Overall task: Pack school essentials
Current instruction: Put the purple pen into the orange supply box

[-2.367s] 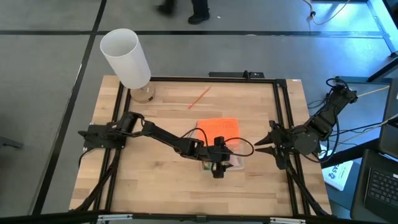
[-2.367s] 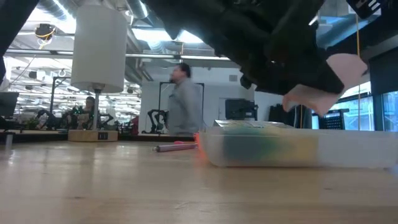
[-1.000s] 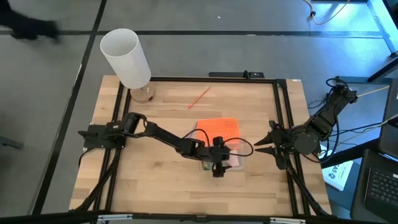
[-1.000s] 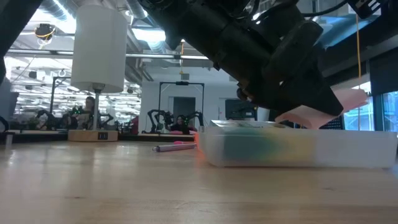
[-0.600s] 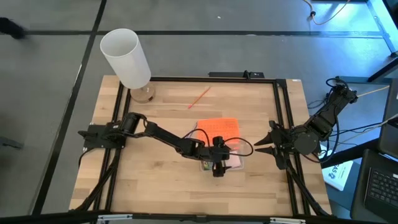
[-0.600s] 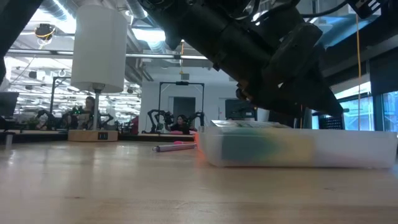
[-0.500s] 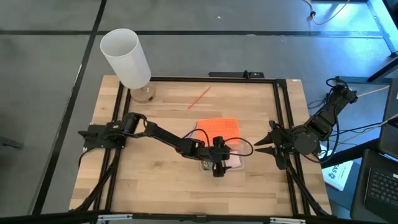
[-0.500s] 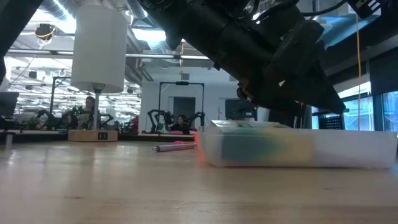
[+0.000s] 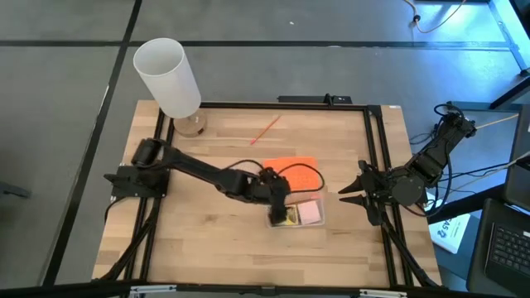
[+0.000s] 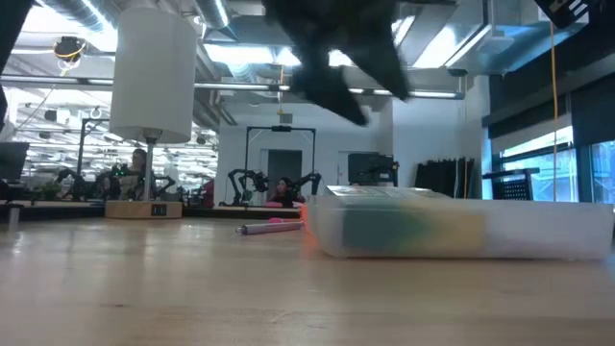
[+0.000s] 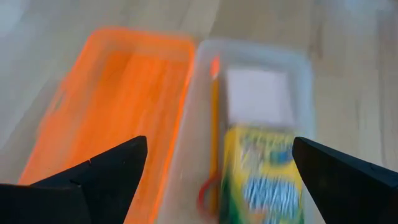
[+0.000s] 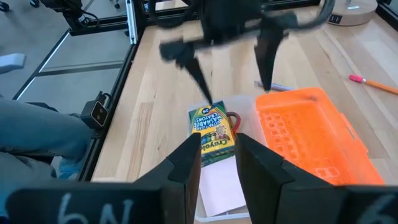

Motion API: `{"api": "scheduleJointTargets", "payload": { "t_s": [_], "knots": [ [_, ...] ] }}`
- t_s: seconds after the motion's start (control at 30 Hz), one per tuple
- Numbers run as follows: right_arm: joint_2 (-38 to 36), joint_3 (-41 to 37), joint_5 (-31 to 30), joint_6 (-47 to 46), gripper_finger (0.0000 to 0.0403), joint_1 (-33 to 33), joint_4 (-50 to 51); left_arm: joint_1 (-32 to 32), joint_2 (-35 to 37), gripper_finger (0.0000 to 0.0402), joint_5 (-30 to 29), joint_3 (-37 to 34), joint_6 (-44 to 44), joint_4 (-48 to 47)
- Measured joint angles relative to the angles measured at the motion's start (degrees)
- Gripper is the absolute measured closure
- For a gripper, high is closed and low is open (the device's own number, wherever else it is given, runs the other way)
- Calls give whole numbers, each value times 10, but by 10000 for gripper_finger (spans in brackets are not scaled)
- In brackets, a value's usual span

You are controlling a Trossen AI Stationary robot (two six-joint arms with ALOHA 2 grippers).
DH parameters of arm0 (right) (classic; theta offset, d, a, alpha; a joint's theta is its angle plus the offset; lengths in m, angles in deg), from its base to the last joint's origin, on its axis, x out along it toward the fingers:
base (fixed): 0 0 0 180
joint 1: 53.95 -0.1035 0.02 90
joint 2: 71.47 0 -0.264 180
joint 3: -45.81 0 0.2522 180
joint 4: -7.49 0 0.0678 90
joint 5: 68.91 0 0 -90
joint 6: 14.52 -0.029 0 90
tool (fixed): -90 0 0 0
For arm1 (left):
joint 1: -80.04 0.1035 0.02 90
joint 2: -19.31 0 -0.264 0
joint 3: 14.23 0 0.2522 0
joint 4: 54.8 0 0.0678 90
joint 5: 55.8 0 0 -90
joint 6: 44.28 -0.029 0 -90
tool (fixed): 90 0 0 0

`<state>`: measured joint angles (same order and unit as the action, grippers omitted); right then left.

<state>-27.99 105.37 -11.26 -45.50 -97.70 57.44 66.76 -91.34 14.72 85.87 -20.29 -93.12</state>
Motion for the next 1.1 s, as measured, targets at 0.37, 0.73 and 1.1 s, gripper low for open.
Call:
{"api": "scheduleJointTargets", "payload": {
  "t_s": [0.37,0.73,1.1],
  "knots": [
    [0,0,0,0,302,0,-5,0,32,7,41,0,124,-279],
    [0,0,0,0,302,0,-4,67,28,7,67,-78,149,-273],
    [0,0,0,0,302,0,-4,104,23,7,87,-156,146,-155]
  ]
}}
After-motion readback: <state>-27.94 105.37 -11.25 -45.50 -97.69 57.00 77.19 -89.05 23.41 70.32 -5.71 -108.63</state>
